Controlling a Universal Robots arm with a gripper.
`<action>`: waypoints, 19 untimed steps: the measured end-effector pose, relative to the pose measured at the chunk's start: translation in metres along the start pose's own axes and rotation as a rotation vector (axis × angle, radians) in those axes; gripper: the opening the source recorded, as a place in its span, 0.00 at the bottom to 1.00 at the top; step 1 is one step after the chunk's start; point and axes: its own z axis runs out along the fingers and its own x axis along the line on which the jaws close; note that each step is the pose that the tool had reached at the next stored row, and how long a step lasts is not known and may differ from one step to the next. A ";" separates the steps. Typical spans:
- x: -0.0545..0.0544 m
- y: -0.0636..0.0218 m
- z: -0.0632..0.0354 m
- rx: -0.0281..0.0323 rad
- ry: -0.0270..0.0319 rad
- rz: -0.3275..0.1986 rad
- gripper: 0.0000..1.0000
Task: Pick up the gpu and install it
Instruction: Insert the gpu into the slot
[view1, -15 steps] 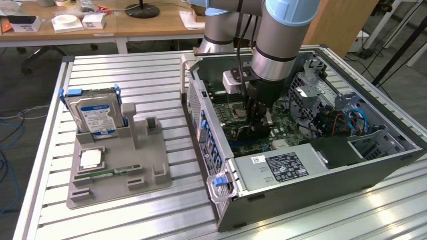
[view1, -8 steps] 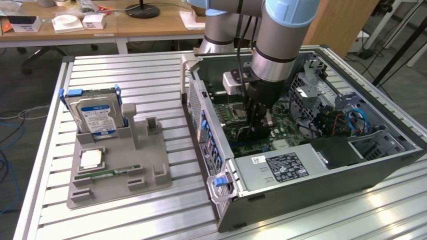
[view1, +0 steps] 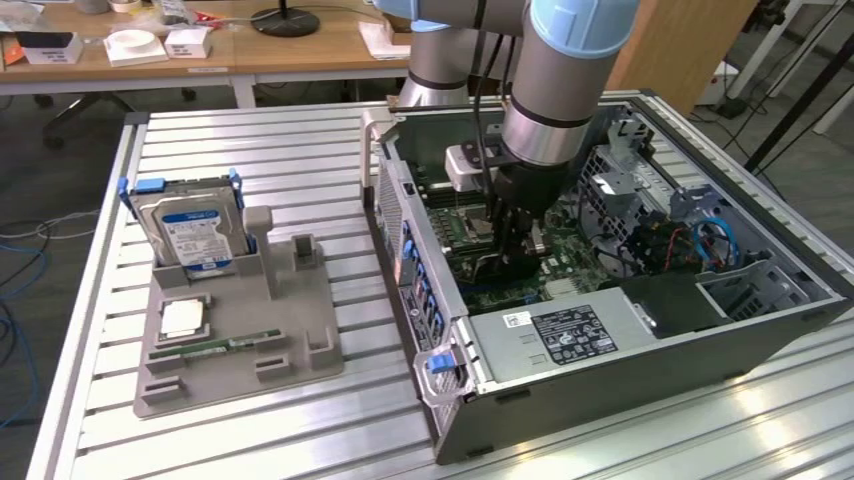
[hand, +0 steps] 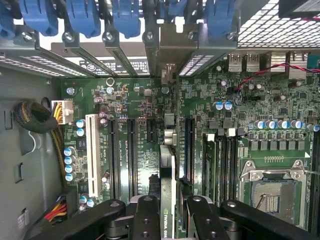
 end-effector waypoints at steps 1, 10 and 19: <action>0.000 0.0000 0.0000 0.0000 0.0000 0.000 0.25; 0.000 0.0001 0.0002 0.0002 -0.0004 0.000 0.32; 0.000 -0.0001 -0.0066 -0.0002 0.0001 0.000 0.51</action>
